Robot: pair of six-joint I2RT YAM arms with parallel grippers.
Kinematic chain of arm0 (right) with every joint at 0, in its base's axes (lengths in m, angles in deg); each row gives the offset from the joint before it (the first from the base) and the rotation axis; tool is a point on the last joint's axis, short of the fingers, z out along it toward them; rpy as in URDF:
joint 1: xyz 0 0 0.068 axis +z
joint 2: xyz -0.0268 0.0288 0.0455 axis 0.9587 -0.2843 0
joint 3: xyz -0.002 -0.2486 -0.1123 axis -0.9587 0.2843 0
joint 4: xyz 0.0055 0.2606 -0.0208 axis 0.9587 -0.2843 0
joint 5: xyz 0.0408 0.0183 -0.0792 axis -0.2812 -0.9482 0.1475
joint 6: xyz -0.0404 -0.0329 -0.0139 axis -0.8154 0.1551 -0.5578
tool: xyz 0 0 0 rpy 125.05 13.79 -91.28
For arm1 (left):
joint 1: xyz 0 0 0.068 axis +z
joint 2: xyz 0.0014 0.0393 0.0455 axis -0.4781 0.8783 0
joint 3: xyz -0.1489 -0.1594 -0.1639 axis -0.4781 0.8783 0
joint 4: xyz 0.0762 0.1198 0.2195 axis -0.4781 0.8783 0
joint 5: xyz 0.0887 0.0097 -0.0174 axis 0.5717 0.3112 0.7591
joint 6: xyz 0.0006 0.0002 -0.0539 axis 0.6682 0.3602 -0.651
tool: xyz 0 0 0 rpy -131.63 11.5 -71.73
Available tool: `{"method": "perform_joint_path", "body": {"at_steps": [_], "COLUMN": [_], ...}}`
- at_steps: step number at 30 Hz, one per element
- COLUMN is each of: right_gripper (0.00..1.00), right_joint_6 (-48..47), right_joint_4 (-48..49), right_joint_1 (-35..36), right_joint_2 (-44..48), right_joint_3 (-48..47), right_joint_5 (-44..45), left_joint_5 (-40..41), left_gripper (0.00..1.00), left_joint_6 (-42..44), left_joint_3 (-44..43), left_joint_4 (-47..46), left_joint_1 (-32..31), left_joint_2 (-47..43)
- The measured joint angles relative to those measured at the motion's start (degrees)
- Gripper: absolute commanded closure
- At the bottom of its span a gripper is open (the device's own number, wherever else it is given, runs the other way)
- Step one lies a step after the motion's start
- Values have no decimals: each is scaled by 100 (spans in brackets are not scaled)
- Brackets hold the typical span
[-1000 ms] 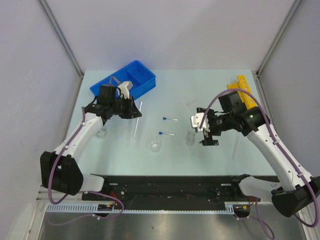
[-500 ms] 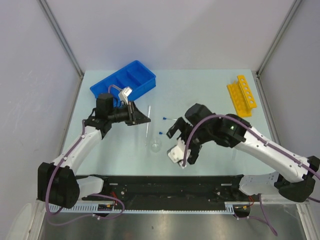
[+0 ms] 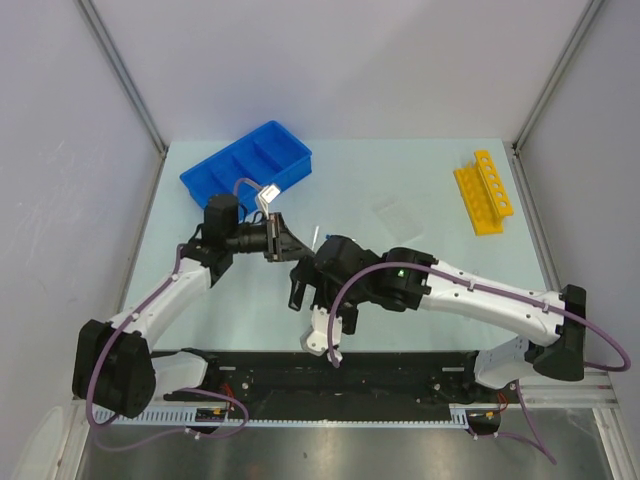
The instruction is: Organize the chemistry lab equipment
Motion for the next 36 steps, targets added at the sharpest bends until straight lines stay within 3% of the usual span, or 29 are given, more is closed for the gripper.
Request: {"method": "perform_joint_path", "body": {"at_steps": [8, 16, 19, 26, 36], "right_gripper": [11, 24, 33, 65, 78], "right_joint_6": [-772, -955, -931, -741, -645], "right_joint_4": [232, 197, 197, 197, 586], "right_joint_1": [98, 291, 319, 468, 503], "right_joint_2": [-133, -448, -546, -730, -678], "right_joint_3": [151, 216, 225, 323, 599], "right_joint_5": [157, 393, 476, 723, 813], "left_joint_5": [-164, -177, -177, -175, -129], "left_gripper": [85, 85, 85, 85, 78], "left_joint_6": [-48, -59, -85, -94, -247], "left_joint_3": [223, 348, 348, 433, 520], "left_joint_4": [-79, -125, -136, -184, -313], "left_joint_1": [-208, -291, -321, -332, -332], "left_joint_2": [-15, -214, -278, -343, -372]}}
